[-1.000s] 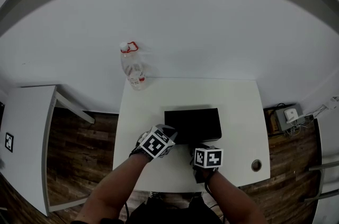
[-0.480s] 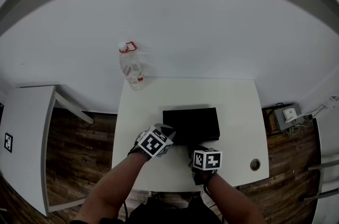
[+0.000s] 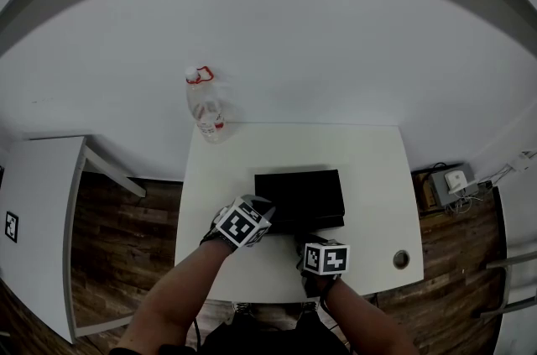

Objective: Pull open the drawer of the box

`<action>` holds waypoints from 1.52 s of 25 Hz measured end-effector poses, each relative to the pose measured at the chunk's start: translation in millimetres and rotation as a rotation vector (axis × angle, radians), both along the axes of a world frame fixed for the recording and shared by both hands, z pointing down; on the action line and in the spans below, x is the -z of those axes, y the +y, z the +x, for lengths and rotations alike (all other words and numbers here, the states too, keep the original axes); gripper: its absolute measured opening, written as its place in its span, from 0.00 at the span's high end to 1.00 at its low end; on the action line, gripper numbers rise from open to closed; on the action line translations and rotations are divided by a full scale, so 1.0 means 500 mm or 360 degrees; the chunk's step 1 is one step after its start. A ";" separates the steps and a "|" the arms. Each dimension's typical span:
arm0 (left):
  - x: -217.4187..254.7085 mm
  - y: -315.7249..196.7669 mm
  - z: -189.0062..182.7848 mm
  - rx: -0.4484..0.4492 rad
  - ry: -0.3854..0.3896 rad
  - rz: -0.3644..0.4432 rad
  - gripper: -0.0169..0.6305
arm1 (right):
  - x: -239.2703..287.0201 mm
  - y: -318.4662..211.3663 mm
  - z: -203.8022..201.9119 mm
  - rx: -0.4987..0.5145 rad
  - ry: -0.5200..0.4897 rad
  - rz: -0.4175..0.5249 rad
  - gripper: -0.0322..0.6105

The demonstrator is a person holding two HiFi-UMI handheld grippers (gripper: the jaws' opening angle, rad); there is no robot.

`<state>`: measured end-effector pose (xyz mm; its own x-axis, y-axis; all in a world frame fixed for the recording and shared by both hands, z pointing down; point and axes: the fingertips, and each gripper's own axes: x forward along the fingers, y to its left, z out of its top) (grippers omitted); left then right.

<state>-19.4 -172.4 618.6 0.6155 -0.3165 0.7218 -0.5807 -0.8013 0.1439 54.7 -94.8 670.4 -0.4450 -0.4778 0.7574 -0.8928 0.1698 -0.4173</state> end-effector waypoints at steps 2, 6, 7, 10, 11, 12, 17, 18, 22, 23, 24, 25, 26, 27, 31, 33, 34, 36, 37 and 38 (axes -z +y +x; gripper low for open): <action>0.000 0.000 0.000 0.0001 -0.0001 0.0001 0.97 | -0.001 0.005 0.001 0.0000 -0.0002 0.0000 0.84; -0.001 -0.001 0.001 0.0004 -0.0003 -0.0002 0.97 | -0.001 0.012 0.002 0.0000 -0.0003 -0.0002 0.84; -0.001 -0.001 0.001 0.0004 -0.0003 -0.0003 0.97 | -0.001 0.015 0.003 0.0000 -0.0003 -0.0003 0.84; 0.000 0.000 0.002 0.0004 -0.0005 -0.0001 0.97 | 0.000 0.023 0.004 -0.0005 -0.0005 -0.0005 0.84; 0.000 0.000 0.001 0.0005 -0.0006 -0.0001 0.97 | 0.000 0.025 0.004 -0.0005 -0.0006 -0.0004 0.84; 0.000 0.000 0.001 0.0007 -0.0006 -0.0001 0.97 | 0.000 0.028 0.004 -0.0006 -0.0006 -0.0004 0.84; -0.001 -0.002 0.001 0.0010 -0.0006 -0.0008 0.97 | -0.001 0.040 0.005 -0.0007 -0.0009 -0.0009 0.84; -0.001 -0.002 0.000 0.0010 -0.0006 -0.0008 0.97 | -0.001 0.043 0.004 -0.0007 -0.0010 -0.0011 0.84; 0.000 -0.003 -0.001 0.0014 -0.0009 -0.0008 0.97 | 0.001 0.052 0.005 -0.0009 -0.0013 -0.0013 0.84; 0.000 -0.003 -0.001 0.0015 -0.0010 -0.0009 0.97 | 0.001 0.055 0.005 -0.0010 -0.0013 -0.0013 0.84; -0.001 -0.003 -0.001 0.0016 -0.0011 -0.0009 0.97 | 0.000 0.059 0.006 -0.0010 -0.0013 -0.0014 0.84; -0.001 -0.002 0.000 0.0017 -0.0011 -0.0009 0.97 | 0.000 0.063 0.006 -0.0008 -0.0015 -0.0015 0.84; -0.001 -0.002 0.000 0.0018 -0.0011 -0.0009 0.97 | -0.001 0.068 0.005 -0.0006 -0.0016 -0.0017 0.84; -0.001 -0.002 0.000 0.0020 -0.0011 -0.0009 0.97 | -0.002 0.071 0.005 -0.0004 -0.0018 -0.0018 0.84; -0.001 -0.004 -0.001 0.0023 -0.0007 -0.0006 0.97 | 0.002 0.081 0.002 -0.0008 -0.0030 -0.0019 0.84; -0.002 -0.004 -0.001 0.0023 -0.0006 -0.0006 0.97 | 0.000 0.090 0.006 -0.0013 -0.0018 -0.0024 0.84; -0.002 -0.003 -0.001 0.0023 -0.0006 -0.0007 0.97 | 0.000 0.096 0.007 -0.0014 -0.0015 -0.0027 0.84; -0.002 -0.002 -0.001 0.0023 -0.0009 -0.0011 0.97 | -0.002 0.106 0.008 -0.0014 -0.0022 -0.0032 0.84; -0.002 -0.002 -0.001 0.0023 -0.0010 -0.0011 0.97 | -0.002 0.110 0.007 -0.0012 -0.0028 -0.0034 0.84; -0.002 -0.003 -0.002 0.0024 -0.0009 -0.0011 0.97 | -0.003 0.115 0.008 -0.0011 -0.0028 -0.0037 0.84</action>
